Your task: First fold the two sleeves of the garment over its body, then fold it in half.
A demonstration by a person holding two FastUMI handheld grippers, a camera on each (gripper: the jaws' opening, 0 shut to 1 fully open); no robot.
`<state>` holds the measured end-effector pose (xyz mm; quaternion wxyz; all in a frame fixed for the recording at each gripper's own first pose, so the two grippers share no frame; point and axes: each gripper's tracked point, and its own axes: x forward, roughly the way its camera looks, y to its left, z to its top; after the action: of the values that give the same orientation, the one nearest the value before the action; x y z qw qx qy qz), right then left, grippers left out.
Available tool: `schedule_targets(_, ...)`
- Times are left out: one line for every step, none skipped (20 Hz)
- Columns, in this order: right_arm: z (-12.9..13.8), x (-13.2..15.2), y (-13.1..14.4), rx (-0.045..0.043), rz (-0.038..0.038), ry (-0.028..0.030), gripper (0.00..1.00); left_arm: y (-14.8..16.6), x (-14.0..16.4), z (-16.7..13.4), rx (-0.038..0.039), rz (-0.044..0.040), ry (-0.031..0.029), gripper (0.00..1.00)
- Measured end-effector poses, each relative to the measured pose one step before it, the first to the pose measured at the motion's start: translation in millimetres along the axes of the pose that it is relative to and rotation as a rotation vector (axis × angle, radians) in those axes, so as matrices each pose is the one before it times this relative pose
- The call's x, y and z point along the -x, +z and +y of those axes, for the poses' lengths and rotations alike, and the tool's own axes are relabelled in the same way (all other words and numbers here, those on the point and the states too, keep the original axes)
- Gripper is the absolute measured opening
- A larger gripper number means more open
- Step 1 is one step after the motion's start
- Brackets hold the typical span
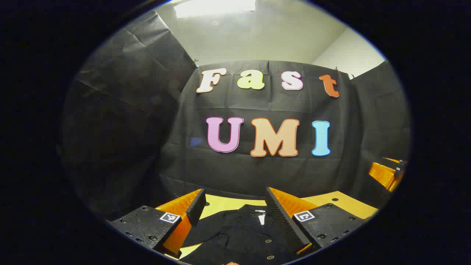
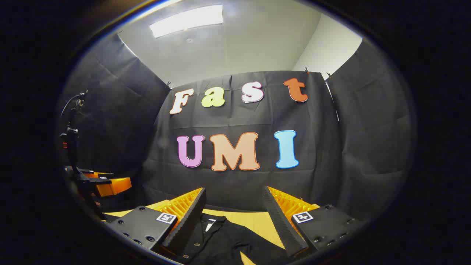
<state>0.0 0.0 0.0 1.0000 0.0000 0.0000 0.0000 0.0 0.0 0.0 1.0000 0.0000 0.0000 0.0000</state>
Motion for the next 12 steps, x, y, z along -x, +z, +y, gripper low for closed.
schedule_targets(-2.27,-2.31,-3.52,-0.01745,0.01581,0.00414,0.99,1.53,1.79,-2.15,-0.00574,-0.00165,-0.00402,0.99)
schedule_targets(3.14,-3.44,-2.04,-0.01281,0.00246,0.00659,0.98,5.61,-0.51,-0.57,-0.00882,-0.01433,-0.00854,0.99)
schedule_targets(0.82,-3.61,3.57,-0.0014,-0.00597,-0.00046,0.96,5.58,-3.23,1.32,-0.00811,-0.01912,-0.00575,0.99)
schedule_targets(-0.57,-3.43,1.35,0.00672,0.00478,-0.0102,0.95,3.13,-3.85,1.22,-0.00798,-0.00199,-0.00308,0.99)
schedule_targets(0.1,-1.69,0.35,0.00458,0.00719,-0.009,0.95,-5.14,-0.37,0.64,-0.00456,0.01454,-0.00774,0.99)
schedule_targets(4.53,-0.26,4.69,0.00152,-0.02046,0.00135,0.95,3.15,0.07,-0.1,-0.00026,-0.00903,-0.01381,0.99)
schedule_targets(3.69,-2.37,7.43,0.00562,-0.02596,-0.00653,0.95,6.32,-1.79,2.19,-0.00598,-0.01445,-0.00738,0.99)
schedule_targets(0.89,-1.53,1.44,0.00793,-0.0086,-0.01225,0.98,0.63,-2.69,4.2,-0.01254,0.00439,-0.00261,0.99)
schedule_targets(3.07,-0.53,-1.73,0.00401,0.00344,-0.00472,0.95,-3.4,-0.95,3.53,-0.01207,0.00643,-0.00679,0.99)
schedule_targets(5.98,-1.54,-0.4,0.00256,-0.00269,-0.00341,0.95,1.65,-1.01,2.74,-0.00514,-0.00388,-0.00777,0.99)
schedule_targets(3.21,-0.65,1.12,0.00152,-0.00278,-0.00902,0.95,2.66,-1.36,1.39,0.00054,-0.00335,-0.00789,0.99)
schedule_targets(1.67,-0.62,-0.7,0.00255,0.00249,-0.00771,0.95,1.04,-1.16,2.79,0.00242,0.00148,-0.00255,0.99)
